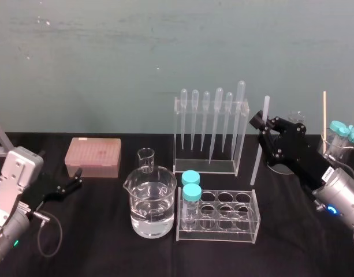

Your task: Pick up the stirring rod with one hand, then place it down.

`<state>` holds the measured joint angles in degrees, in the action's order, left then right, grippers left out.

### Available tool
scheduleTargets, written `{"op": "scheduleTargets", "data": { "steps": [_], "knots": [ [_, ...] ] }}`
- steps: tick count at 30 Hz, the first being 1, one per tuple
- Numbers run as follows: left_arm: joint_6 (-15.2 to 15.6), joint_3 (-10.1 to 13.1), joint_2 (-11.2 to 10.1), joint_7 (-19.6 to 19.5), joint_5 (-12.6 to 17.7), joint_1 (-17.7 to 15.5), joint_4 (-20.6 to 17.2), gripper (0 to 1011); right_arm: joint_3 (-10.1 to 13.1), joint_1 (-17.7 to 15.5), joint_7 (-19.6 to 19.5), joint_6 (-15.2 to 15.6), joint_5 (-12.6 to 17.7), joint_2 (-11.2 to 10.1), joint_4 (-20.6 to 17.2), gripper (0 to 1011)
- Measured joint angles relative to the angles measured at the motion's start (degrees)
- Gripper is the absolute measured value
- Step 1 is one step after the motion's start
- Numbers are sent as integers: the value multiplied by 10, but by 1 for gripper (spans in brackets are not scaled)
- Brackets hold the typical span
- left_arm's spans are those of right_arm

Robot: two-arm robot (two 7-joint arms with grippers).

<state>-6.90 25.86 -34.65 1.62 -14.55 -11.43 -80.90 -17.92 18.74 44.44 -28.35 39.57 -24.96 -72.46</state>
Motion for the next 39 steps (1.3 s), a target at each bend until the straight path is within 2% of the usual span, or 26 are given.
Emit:
{"op": "scheduleTargets", "data": {
  "steps": [6,13,22,39],
  "knots": [
    [0,0,0,0,0,0,0,1000,-1,-10,25,19,3,-7,-14,69],
    [0,0,0,0,0,0,0,1000,-8,-14,30,46,-11,-15,-19,69],
    [0,0,0,0,0,0,0,1000,-13,-16,31,60,-20,-18,-18,69],
    [0,0,0,0,0,0,0,1000,-33,14,70,57,-21,-5,45,69]
  ]
}}
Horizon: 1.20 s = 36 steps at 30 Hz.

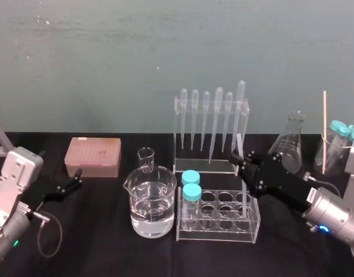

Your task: Pick up the stirring rod with one hand, then place it down.

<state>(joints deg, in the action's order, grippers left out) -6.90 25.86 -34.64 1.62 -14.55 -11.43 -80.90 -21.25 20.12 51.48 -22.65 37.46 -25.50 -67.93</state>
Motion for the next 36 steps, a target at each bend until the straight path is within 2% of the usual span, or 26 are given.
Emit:
{"op": "scheduleTargets", "data": {
  "steps": [18,36],
  "knots": [
    [0,0,0,0,0,0,0,1000,-31,32,15,14,-24,8,63,69],
    [0,0,0,0,0,0,0,1000,-33,33,7,22,-28,9,65,69]
  ]
}}
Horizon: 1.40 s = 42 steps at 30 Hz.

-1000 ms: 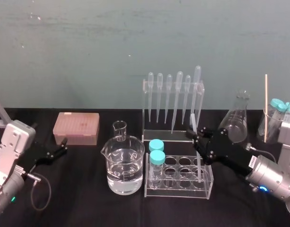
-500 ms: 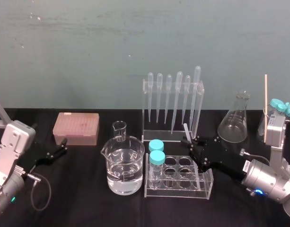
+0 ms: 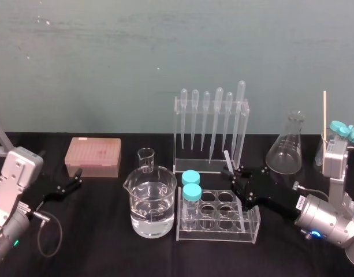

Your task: Pick up the stirring rod with one hand, then place it down.

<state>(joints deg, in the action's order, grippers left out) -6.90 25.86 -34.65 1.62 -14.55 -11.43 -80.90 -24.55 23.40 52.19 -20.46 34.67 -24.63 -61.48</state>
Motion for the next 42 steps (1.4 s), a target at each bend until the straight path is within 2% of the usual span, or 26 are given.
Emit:
{"op": "scheduleTargets", "data": {
  "steps": [9,15,28,29,30,36,40,42],
  "knots": [
    [0,0,0,0,0,0,0,1000,0,0,0,0,1,0,0,80],
    [0,0,0,0,0,0,0,1000,0,0,0,-1,1,0,0,248],
    [0,0,0,0,0,0,0,1000,0,0,0,-1,1,0,0,691],
    [0,0,0,0,0,0,0,1000,0,0,0,-1,1,0,0,691],
    [0,0,0,0,0,0,0,1000,0,0,0,-1,1,0,0,747],
    [0,0,0,0,0,0,0,1000,0,0,0,-1,1,0,0,909],
    [0,0,0,0,0,0,0,1000,9,-1,2,-25,5,3,-8,1003],
    [0,0,0,0,0,0,0,1000,18,-3,5,-45,14,6,-19,1000]
  ]
}}
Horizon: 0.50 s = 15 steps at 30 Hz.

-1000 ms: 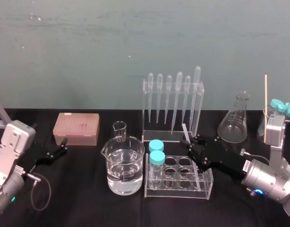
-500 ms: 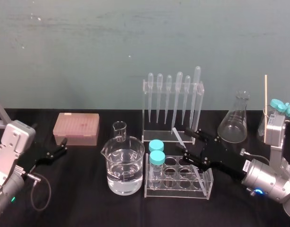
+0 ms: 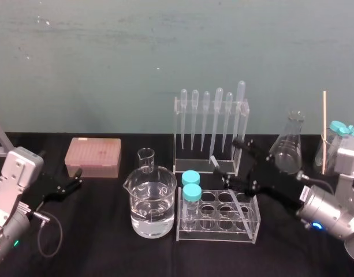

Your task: Pick up the stirring rod with one hand, then place it down.

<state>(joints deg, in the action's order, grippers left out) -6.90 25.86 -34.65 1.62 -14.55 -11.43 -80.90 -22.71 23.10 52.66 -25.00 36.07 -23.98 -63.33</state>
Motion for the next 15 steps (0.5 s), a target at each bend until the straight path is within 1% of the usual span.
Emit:
{"op": "scheduleTargets", "data": {
  "steps": [1,2,3,6,7,9,10,11,12,15],
  "knots": [
    [0,0,0,0,0,0,0,1000,7,-2,0,-14,5,2,-9,1000],
    [0,0,0,0,0,0,0,1000,7,-2,0,-14,5,2,-9,1000],
    [0,0,0,0,0,0,0,1000,16,-4,0,-28,9,4,-19,1000],
    [0,0,0,0,0,0,0,1000,30,-11,-12,-42,13,4,-35,1000],
    [0,0,0,0,0,0,0,1000,39,-17,-26,-43,12,3,-43,1000],
    [0,0,0,0,0,0,0,1000,48,-24,-46,-40,10,1,-53,1000],
    [0,0,0,0,0,0,0,1000,58,-33,-70,-31,5,-2,-60,1000],
    [0,0,0,0,0,0,0,1000,63,-38,-82,-25,3,-4,-64,1000],
    [0,0,0,0,0,0,0,1000,74,-49,-105,-11,3,-7,-72,1000],
    [0,0,0,0,0,0,0,1000,88,-67,-137,9,0,-12,-80,1000]
  ]
}}
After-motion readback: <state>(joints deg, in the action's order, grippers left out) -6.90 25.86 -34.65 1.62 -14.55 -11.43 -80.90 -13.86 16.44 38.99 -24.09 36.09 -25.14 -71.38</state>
